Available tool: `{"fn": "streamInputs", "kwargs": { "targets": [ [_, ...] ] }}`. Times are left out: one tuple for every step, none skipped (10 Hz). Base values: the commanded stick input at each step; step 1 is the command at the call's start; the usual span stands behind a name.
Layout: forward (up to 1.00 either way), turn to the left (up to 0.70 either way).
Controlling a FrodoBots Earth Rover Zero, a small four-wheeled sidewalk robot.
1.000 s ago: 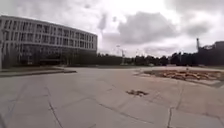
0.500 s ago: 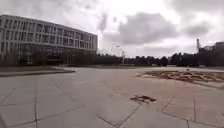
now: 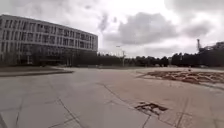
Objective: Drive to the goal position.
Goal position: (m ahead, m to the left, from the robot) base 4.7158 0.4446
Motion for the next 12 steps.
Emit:
{"fn": "streamInputs", "kwargs": {
  "targets": [
    [0.70, 0.00],
    [0.70, -0.06],
    [0.70, -0.17],
    [0.70, -0.13],
    [0.70, -0.01],
    [0.70, -0.06],
    [0.70, -0.14],
    [0.70, 0.00],
    [0.70, 0.00],
    [0.70, 0.00],
    [0.70, 0.00],
    [0.70, 0.00]
  ]
}}
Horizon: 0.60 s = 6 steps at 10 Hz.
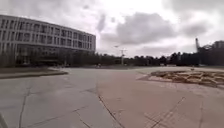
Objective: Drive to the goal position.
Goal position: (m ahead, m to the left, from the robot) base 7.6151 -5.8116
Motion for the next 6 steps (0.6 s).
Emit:
{"fn": "streamInputs", "kwargs": {
  "targets": [
    [0.70, 0.00],
    [0.70, 0.00],
    [0.70, 0.00],
    [0.70, 0.00],
    [0.70, 0.00],
    [0.70, 0.00]
  ]
}}
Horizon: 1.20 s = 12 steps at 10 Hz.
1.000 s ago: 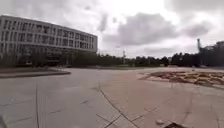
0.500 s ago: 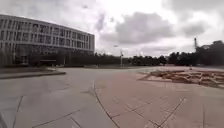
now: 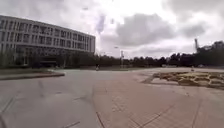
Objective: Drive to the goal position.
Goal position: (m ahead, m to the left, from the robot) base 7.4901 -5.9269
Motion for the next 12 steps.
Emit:
{"fn": "streamInputs", "kwargs": {
  "targets": [
    [0.70, 0.00],
    [0.70, 0.00],
    [0.70, 0.00],
    [0.70, 0.00],
    [0.70, 0.00],
    [0.70, 0.00],
    [0.70, 0.00],
    [0.70, 0.00],
    [0.70, 0.00],
    [0.70, 0.00],
    [0.70, 0.00],
    [0.70, 0.00]
  ]
}}
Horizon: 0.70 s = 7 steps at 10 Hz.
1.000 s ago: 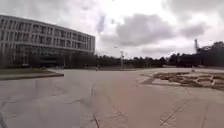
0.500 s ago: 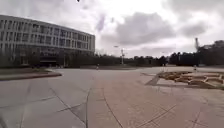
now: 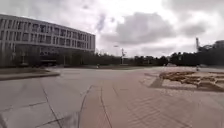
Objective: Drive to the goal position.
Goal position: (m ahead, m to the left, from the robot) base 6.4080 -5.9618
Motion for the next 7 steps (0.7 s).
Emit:
{"fn": "streamInputs", "kwargs": {
  "targets": [
    [0.70, 0.00],
    [0.70, 0.00],
    [0.70, 0.00],
    [0.70, 0.00],
    [0.70, 0.00],
    [0.70, 0.00],
    [0.70, 0.00]
  ]
}}
